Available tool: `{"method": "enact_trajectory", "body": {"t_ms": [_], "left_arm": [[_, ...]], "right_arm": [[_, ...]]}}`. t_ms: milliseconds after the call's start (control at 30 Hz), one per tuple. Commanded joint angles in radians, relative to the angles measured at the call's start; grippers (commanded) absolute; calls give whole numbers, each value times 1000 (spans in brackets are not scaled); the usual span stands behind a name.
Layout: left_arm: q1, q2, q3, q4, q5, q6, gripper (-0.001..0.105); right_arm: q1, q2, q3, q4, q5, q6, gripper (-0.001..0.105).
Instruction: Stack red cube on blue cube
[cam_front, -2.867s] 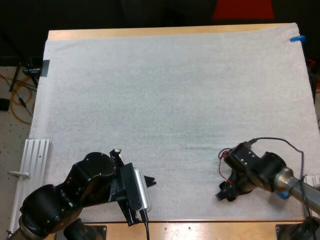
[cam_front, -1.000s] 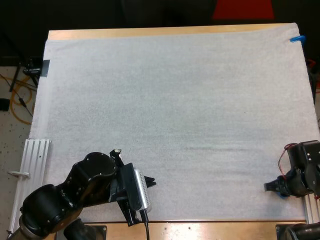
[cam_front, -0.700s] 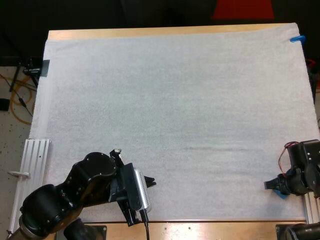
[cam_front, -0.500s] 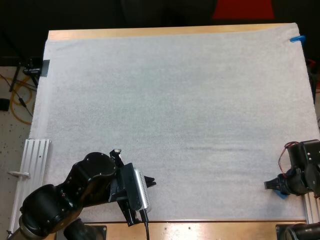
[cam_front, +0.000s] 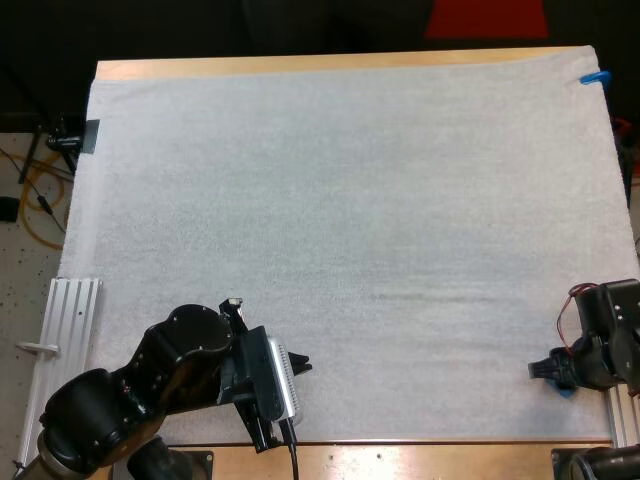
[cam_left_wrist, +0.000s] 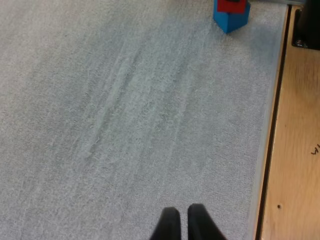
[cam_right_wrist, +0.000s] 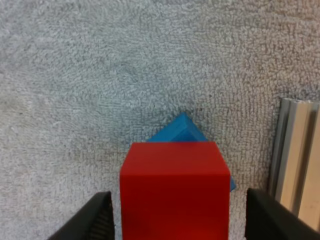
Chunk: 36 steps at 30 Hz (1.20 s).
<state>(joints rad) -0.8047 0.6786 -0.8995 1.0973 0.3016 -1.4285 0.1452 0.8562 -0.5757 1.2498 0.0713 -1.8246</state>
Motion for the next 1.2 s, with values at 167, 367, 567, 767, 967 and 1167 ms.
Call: {"method": "enact_trajectory", "body": {"t_ms": [167,367,567,767,967,1167], "left_arm": [[-6,-5,-6,4,9,2,0],[15,-5,-6,-49,-141,-97,0],[218,-5,-6,-180,-178,-111,0],[543,-5,-6,-245,-157,-116,0],[724,-29,-6,-258,-150,-116,0],[762,-97,-6,-250,-203,-133,0]], "right_arm": [[-2,-34,-102,35,0,-5,54],[1,-78,-268,40,-50,-5,54],[-2,-75,-354,-108,-100,-5,54],[-2,-75,-357,-218,-99,-5,54],[-2,-75,-357,-310,-43,-13,54],[-2,-75,-357,-326,-21,-14,54]]}}
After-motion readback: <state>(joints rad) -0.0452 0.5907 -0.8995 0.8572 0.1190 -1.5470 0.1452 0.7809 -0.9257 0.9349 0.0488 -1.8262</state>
